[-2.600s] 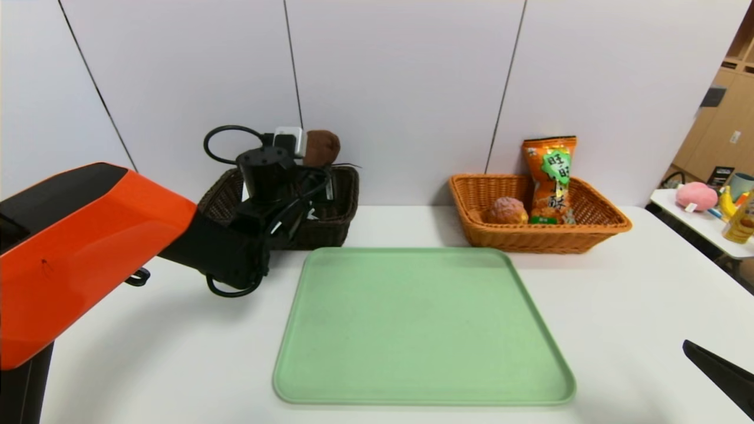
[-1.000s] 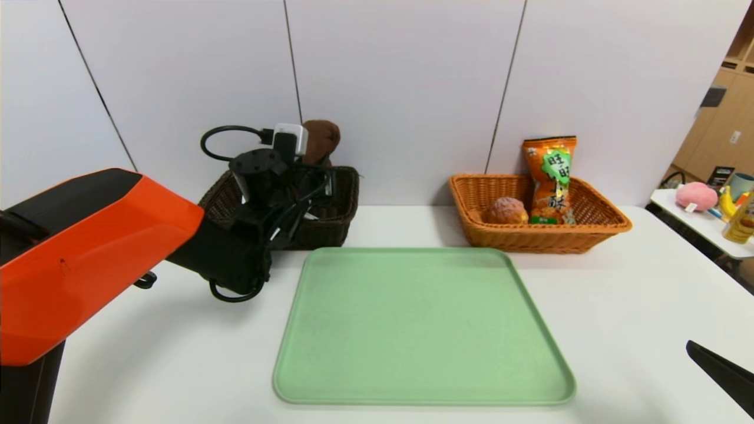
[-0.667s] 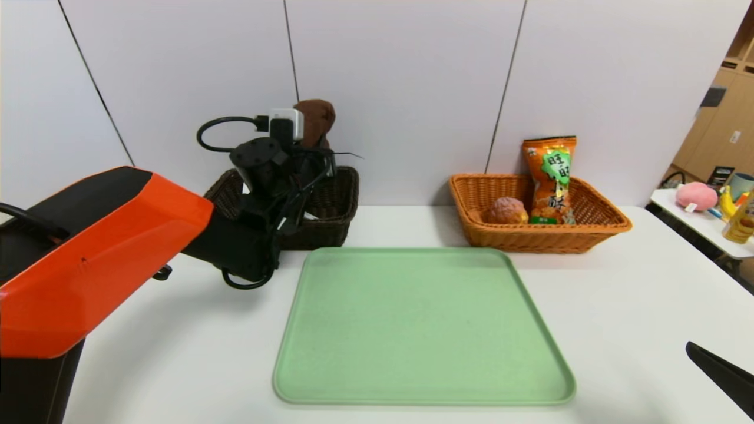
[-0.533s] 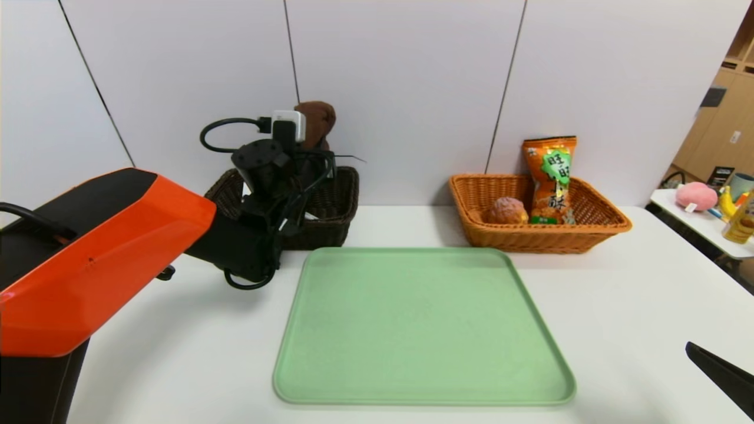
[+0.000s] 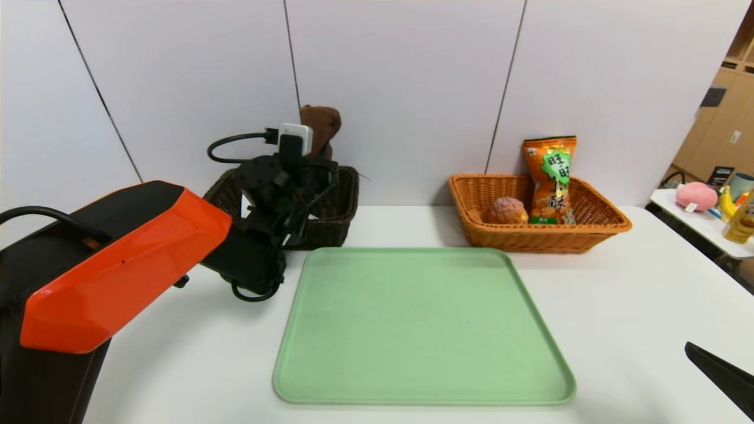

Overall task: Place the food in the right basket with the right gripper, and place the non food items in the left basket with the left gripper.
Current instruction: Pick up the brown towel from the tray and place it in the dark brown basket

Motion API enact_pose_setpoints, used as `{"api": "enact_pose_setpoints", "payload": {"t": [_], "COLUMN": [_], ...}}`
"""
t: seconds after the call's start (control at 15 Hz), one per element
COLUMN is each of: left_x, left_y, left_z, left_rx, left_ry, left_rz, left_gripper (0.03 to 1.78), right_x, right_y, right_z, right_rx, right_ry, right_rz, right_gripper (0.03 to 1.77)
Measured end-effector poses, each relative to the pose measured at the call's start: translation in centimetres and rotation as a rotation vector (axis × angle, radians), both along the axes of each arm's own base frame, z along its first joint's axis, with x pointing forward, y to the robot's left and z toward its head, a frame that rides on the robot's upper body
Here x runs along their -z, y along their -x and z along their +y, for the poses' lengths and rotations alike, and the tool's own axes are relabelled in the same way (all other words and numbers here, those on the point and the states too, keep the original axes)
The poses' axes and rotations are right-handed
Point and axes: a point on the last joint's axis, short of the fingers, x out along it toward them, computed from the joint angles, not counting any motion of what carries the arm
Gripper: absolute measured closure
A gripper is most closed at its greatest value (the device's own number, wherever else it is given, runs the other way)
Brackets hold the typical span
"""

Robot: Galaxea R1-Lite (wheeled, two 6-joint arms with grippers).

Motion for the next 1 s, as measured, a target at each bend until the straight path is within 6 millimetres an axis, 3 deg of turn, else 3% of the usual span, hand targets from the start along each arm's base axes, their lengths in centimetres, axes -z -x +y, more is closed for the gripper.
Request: {"api": "enact_pose_setpoints", "payload": {"t": [0.33, 0.6, 0.8, 1.0], "left_x": [1.2, 2.1, 1.3, 0.7], "left_y": [0.1, 1.2, 1.9, 2.1], "left_z": [0.0, -0.3, -0.4, -0.3], "left_rx": [0.044, 0.000, -0.008, 0.008], "left_ry": [-0.036, -0.100, -0.078, 0.004], "left_rz": [-0.012, 0.157, 0.183, 0.180], "left_gripper": [1.40, 1.40, 1.40, 1.40], "right_x": [-0.4, -3.9, -6.4, -5.2], "right_y": [0.0, -1.6, -4.1, -4.7], "right_z": [0.2, 1.4, 2.6, 2.8], "right_rx": [-0.084, -0.352, -0.446, -0.441], "right_ry": [0.057, 0.174, 0.240, 0.241], "right_rz": [-0.022, -0.135, -0.181, -0.115], "right_gripper": [0.09, 0.09, 0.09, 0.09]}}
